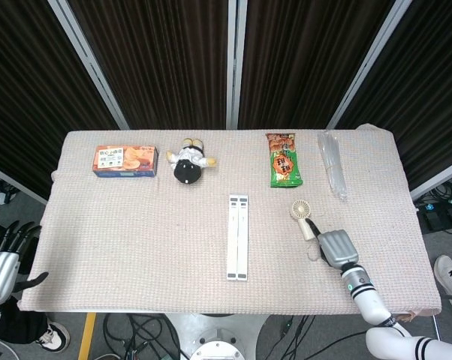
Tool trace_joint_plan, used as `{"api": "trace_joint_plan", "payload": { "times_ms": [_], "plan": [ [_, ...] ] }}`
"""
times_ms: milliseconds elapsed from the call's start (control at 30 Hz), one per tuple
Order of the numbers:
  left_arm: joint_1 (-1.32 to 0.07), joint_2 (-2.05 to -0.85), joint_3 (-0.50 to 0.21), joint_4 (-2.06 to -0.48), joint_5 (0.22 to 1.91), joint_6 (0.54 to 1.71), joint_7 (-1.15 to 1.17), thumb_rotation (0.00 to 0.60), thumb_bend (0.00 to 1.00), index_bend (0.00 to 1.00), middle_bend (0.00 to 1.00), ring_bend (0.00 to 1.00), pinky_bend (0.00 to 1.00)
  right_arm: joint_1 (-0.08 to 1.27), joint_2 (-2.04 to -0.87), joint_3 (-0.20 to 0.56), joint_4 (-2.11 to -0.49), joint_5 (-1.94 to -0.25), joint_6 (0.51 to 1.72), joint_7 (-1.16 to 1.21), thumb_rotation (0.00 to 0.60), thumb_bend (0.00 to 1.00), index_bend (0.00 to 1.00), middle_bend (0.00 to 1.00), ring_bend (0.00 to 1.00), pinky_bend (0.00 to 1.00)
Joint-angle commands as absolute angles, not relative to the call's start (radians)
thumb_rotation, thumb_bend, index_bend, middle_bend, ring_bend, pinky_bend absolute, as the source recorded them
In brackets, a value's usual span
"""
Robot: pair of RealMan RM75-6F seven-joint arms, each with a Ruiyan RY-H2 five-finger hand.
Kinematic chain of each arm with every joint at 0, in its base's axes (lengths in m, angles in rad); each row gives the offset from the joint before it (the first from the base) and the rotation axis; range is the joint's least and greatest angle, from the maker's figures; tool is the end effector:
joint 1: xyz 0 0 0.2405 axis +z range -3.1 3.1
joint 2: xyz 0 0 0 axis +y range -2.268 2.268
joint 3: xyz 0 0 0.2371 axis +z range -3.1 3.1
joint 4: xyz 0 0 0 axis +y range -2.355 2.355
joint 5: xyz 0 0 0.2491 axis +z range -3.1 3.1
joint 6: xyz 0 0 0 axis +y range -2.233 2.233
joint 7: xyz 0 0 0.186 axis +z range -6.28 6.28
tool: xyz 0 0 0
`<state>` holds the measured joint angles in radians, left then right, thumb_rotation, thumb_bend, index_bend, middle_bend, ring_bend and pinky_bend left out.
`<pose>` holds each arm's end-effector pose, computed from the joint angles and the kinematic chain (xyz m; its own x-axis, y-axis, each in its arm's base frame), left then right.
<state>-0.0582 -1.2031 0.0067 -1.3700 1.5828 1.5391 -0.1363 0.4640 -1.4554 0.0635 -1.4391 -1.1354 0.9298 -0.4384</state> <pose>-0.3458 0.2047 0.1085 0.4204 0.0153 0.9072 0.9060 -0.0608 -0.4189 -0.2727 -0.3121 -0.0570 0.5781 -0.4088 0.7062 -0.8122 -0.2045 0.5464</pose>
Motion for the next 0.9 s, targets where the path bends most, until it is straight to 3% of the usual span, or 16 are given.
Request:
{"api": "trace_joint_plan", "payload": {
  "times_ms": [33,333,533,600,667,700,800,833,900],
  "plan": [
    [-0.059,-1.198,0.006,-1.380,1.589,1.546,-0.129,0.600,0.00,0.12,0.09,0.00,0.13,0.451,-1.412,0.080,-1.492,-1.180,0.991,-0.395,0.600,1.00,0.00,0.75,0.63,0.59],
    [-0.054,-1.186,0.014,-1.421,1.617,1.571,-0.101,0.600,0.00,0.12,0.09,0.00,0.14,0.354,-1.220,0.055,-1.621,-1.295,1.155,-0.267,0.600,1.00,0.00,0.75,0.63,0.59],
    [-0.054,-1.179,0.017,-1.457,1.631,1.578,-0.082,0.600,0.00,0.12,0.09,0.00,0.14,0.252,-1.123,-0.004,-1.580,-1.424,1.286,-0.073,0.600,1.00,0.00,0.74,0.62,0.59],
    [-0.055,-1.177,0.018,-1.466,1.635,1.581,-0.075,0.600,0.00,0.12,0.09,0.00,0.14,0.221,-1.117,-0.020,-1.532,-1.482,1.349,0.004,0.600,0.98,0.00,0.69,0.56,0.56],
    [-0.055,-1.174,0.018,-1.473,1.640,1.584,-0.068,0.600,0.00,0.12,0.09,0.00,0.13,0.186,-1.127,-0.037,-1.448,-1.546,1.427,0.070,0.600,0.81,0.00,0.56,0.44,0.49],
    [-0.055,-1.174,0.018,-1.475,1.642,1.585,-0.066,0.600,0.00,0.12,0.09,0.00,0.13,0.175,-1.131,-0.047,-1.408,-1.573,1.452,0.092,0.600,0.59,0.00,0.43,0.31,0.40],
    [-0.054,-1.172,0.018,-1.476,1.643,1.588,-0.066,0.600,0.00,0.12,0.09,0.00,0.14,0.141,-1.162,-0.063,-1.284,-1.625,1.528,0.178,0.600,0.13,0.00,0.14,0.04,0.17],
    [-0.052,-1.172,0.019,-1.474,1.644,1.591,-0.068,0.600,0.00,0.12,0.09,0.00,0.14,0.130,-1.170,-0.070,-1.246,-1.631,1.538,0.198,0.600,0.06,0.00,0.07,0.00,0.09],
    [-0.049,-1.173,0.020,-1.470,1.645,1.596,-0.071,0.600,0.00,0.12,0.09,0.00,0.14,0.115,-1.177,-0.072,-1.214,-1.623,1.540,0.182,0.600,0.02,0.00,0.01,0.00,0.00]
  ]
}}
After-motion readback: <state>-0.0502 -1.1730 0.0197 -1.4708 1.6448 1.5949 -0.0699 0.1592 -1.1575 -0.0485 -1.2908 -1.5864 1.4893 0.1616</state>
